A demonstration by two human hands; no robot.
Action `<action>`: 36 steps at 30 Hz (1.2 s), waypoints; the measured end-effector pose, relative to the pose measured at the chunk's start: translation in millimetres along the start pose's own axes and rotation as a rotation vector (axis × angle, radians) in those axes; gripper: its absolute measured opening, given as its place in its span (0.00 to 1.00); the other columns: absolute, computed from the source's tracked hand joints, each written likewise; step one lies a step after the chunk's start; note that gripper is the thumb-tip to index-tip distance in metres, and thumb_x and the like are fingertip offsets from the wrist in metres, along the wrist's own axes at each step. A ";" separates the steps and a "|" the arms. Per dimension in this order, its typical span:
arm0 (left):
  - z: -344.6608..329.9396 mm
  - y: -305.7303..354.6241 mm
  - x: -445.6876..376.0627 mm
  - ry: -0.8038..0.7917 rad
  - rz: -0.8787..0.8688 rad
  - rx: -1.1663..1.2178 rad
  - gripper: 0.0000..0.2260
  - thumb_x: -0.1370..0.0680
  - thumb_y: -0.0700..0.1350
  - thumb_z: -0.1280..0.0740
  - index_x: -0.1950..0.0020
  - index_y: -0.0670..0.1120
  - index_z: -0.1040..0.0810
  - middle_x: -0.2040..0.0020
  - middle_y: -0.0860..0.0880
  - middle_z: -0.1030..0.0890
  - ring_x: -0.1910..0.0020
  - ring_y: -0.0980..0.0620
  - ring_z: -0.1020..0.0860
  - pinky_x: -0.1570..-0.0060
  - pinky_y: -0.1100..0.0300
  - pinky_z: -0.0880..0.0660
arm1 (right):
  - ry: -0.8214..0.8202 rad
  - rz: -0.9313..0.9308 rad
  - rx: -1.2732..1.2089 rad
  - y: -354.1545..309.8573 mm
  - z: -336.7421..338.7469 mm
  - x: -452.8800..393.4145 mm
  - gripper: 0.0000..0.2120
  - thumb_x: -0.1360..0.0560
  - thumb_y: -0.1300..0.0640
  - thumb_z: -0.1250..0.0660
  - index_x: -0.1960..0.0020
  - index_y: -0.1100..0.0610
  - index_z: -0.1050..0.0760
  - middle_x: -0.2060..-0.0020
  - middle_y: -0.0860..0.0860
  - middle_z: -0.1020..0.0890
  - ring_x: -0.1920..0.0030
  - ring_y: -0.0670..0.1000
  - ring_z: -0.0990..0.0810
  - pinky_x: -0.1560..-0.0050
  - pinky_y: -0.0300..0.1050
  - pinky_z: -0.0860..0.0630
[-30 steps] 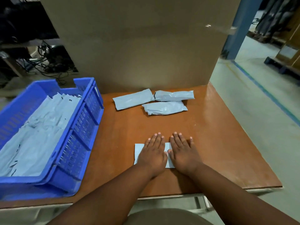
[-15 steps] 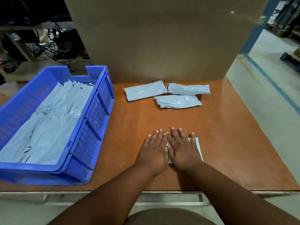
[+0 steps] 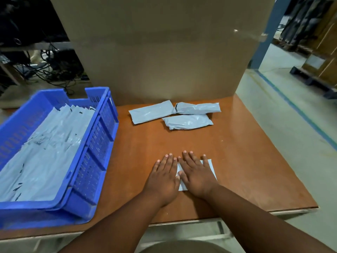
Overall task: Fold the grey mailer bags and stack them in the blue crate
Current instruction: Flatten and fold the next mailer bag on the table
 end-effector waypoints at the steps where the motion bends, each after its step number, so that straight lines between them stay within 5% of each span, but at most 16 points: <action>1: 2.0 -1.3 3.5 0.009 0.001 0.000 0.32 0.15 0.62 0.64 0.13 0.49 0.60 0.13 0.49 0.62 0.15 0.49 0.62 0.16 0.46 0.58 | 0.014 0.004 -0.014 2.4 2.8 4.2 0.31 0.14 0.37 0.60 0.13 0.47 0.53 0.14 0.48 0.56 0.14 0.53 0.59 0.18 0.63 0.64; 3: 5.5 -1.4 13.9 0.039 -0.011 0.014 0.35 0.18 0.65 0.68 0.13 0.49 0.60 0.13 0.49 0.63 0.15 0.49 0.62 0.16 0.46 0.58 | 0.082 -0.008 -0.036 9.2 9.0 18.2 0.31 0.13 0.38 0.57 0.13 0.49 0.50 0.14 0.48 0.54 0.14 0.52 0.57 0.17 0.61 0.61; 8: 8.2 40.1 32.7 0.042 -0.174 0.059 0.36 0.17 0.67 0.54 0.13 0.53 0.59 0.15 0.49 0.67 0.16 0.49 0.69 0.17 0.44 0.64 | 0.095 0.056 0.065 27.1 -1.6 63.7 0.33 0.14 0.38 0.53 0.13 0.49 0.52 0.14 0.52 0.57 0.15 0.54 0.59 0.17 0.63 0.53; 12: -6.8 55.3 27.2 0.029 -0.170 -0.051 0.35 0.16 0.67 0.54 0.13 0.53 0.57 0.13 0.47 0.59 0.15 0.43 0.66 0.19 0.34 0.60 | 0.061 0.055 0.047 33.5 -14.0 73.2 0.32 0.15 0.40 0.49 0.14 0.49 0.51 0.15 0.56 0.46 0.15 0.60 0.48 0.21 0.68 0.39; 22: -16.8 53.3 24.8 -0.039 -0.159 -0.107 0.37 0.17 0.70 0.61 0.13 0.52 0.58 0.13 0.48 0.60 0.15 0.43 0.65 0.21 0.30 0.57 | -0.036 0.055 0.013 34.5 -12.3 71.1 0.34 0.16 0.35 0.59 0.13 0.45 0.57 0.15 0.51 0.61 0.16 0.55 0.66 0.17 0.61 0.59; 27: -5.4 43.9 30.9 -0.043 -0.161 -0.048 0.37 0.18 0.73 0.63 0.14 0.56 0.62 0.14 0.51 0.64 0.16 0.48 0.69 0.20 0.33 0.61 | -0.080 0.072 0.016 31.5 -0.3 72.0 0.39 0.22 0.27 0.71 0.15 0.43 0.64 0.17 0.50 0.66 0.17 0.56 0.70 0.17 0.65 0.57; 32: 4.8 -2.7 46.7 -0.011 -0.013 0.029 0.35 0.17 0.71 0.59 0.15 0.59 0.65 0.14 0.54 0.66 0.16 0.52 0.67 0.17 0.45 0.61 | -0.110 0.044 0.048 23.1 17.4 63.7 0.43 0.22 0.23 0.56 0.14 0.42 0.62 0.16 0.48 0.64 0.15 0.53 0.63 0.17 0.64 0.63; 36: 5.3 -20.8 47.7 -0.013 -0.048 0.003 0.32 0.15 0.66 0.55 0.13 0.58 0.60 0.14 0.53 0.63 0.16 0.53 0.66 0.16 0.45 0.57 | -0.021 0.174 0.028 -9.0 22.3 49.0 0.41 0.21 0.24 0.56 0.14 0.41 0.59 0.15 0.47 0.63 0.16 0.53 0.66 0.18 0.66 0.62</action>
Point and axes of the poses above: each hand's wrist, its own x-axis away from the middle knuckle, its own z-axis out of the back of the hand, y = z × x, the point moved 4 cm from there along -x, towards the middle knuckle
